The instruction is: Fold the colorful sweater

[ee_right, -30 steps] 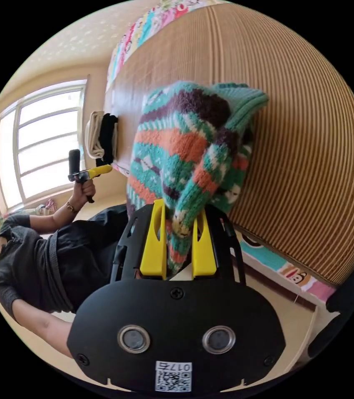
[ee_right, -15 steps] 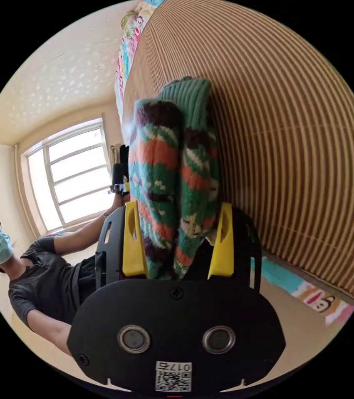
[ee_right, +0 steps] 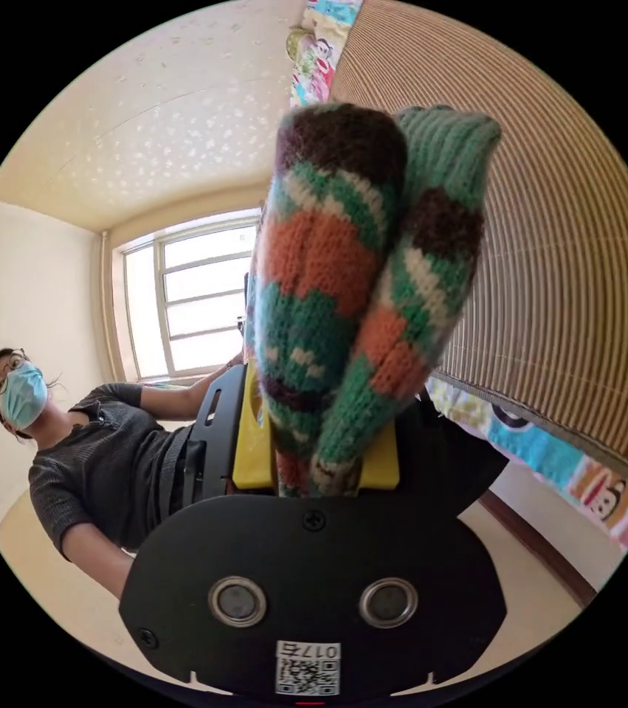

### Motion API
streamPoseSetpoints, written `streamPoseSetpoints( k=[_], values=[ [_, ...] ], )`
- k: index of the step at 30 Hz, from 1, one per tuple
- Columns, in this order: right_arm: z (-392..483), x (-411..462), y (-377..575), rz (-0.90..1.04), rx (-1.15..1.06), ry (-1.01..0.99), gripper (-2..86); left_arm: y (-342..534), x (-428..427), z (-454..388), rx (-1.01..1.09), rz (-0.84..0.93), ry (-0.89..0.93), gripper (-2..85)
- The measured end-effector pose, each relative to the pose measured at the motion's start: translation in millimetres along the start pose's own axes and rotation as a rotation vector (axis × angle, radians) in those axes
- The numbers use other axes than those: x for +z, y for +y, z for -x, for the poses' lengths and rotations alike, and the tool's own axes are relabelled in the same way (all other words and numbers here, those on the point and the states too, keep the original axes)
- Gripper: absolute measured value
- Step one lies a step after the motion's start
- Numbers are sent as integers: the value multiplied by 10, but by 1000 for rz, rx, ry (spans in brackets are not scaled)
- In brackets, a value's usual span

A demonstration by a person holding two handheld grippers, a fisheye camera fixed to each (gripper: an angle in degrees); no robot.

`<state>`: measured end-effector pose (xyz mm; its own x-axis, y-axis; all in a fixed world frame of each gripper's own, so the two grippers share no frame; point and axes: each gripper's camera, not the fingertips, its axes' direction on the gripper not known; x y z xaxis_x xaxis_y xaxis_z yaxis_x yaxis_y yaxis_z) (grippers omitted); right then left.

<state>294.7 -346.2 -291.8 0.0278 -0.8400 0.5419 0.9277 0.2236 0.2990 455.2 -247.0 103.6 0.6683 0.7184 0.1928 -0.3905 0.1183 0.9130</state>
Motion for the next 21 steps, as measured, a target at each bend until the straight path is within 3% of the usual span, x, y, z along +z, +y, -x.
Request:
streamPoseSetpoints(
  k=[8,10,12,15,16,19,21],
  values=[
    [1695,-1888,-83,-2,-72,452,169,-1267,1477,-1497,243,46,82,168],
    [1676,-2154,-250,7,40,598,175,-1702,2002,-1656,221,70,36,170],
    [1395,-2315,-479,15,295,791,183,-1987,2410,-1605,140,110,-49,169],
    [1171,-2213,-651,-52,582,1001,167,-2239,3010,-1474,86,275,-319,148],
    [1213,-2149,-674,-87,610,1046,151,-2273,3069,-1485,95,266,-327,139],
    [1738,-1619,-646,-325,597,1182,76,-2315,3074,-1560,67,255,-291,138],
    [2286,-926,-474,-567,464,1214,46,-2317,3084,-1624,78,293,-322,136]
  ],
)
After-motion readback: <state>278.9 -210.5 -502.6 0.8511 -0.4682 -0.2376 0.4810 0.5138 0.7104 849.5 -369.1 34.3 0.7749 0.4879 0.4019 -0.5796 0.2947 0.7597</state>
